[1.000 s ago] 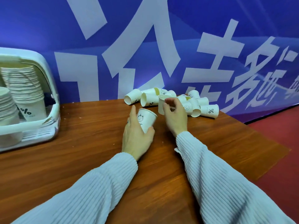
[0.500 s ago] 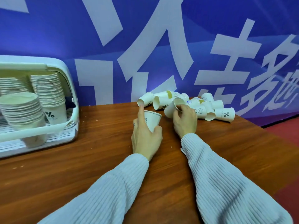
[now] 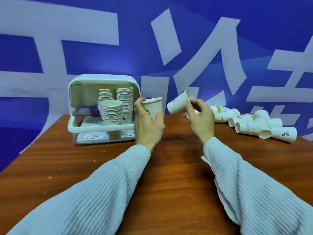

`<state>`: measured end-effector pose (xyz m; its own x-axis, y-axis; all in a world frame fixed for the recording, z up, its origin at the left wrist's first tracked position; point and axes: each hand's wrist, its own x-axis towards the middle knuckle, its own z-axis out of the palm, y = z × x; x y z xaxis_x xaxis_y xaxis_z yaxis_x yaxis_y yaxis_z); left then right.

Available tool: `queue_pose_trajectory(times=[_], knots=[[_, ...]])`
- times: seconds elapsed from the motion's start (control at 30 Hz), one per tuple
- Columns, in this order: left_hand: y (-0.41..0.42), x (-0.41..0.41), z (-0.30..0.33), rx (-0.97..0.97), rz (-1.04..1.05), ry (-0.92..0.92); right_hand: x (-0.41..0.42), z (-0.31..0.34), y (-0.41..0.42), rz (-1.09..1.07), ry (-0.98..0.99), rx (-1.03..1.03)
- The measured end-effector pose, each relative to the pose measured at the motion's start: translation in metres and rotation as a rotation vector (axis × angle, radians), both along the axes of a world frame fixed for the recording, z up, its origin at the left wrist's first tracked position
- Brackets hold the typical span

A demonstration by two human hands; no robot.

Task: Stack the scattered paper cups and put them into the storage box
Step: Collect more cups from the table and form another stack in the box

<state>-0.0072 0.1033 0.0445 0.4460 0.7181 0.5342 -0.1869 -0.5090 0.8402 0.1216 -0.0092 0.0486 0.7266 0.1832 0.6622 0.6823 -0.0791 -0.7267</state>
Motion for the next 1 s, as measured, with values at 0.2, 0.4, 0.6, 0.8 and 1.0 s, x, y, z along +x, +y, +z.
queue_pose_trajectory(times=[0.2,0.4,0.6,0.8,1.0], knots=[[0.085,-0.059,0.021,-0.129,0.264,-0.200,-0.051,0.045,0.106,0.230,-0.139,-0.069],[0.144,-0.096,0.014,-0.082,0.351,-0.211,-0.064,0.049,0.174,0.342,-0.316,-0.439],[0.158,-0.105,0.011,-0.064,0.346,-0.067,-0.068,0.031,0.189,0.404,-0.482,-0.876],[0.173,-0.081,0.033,0.030,0.291,0.021,-0.068,-0.003,0.176,0.249,-0.341,-0.420],[0.174,-0.048,0.052,0.275,0.262,0.160,-0.067,-0.047,0.158,0.224,-0.167,-0.265]])
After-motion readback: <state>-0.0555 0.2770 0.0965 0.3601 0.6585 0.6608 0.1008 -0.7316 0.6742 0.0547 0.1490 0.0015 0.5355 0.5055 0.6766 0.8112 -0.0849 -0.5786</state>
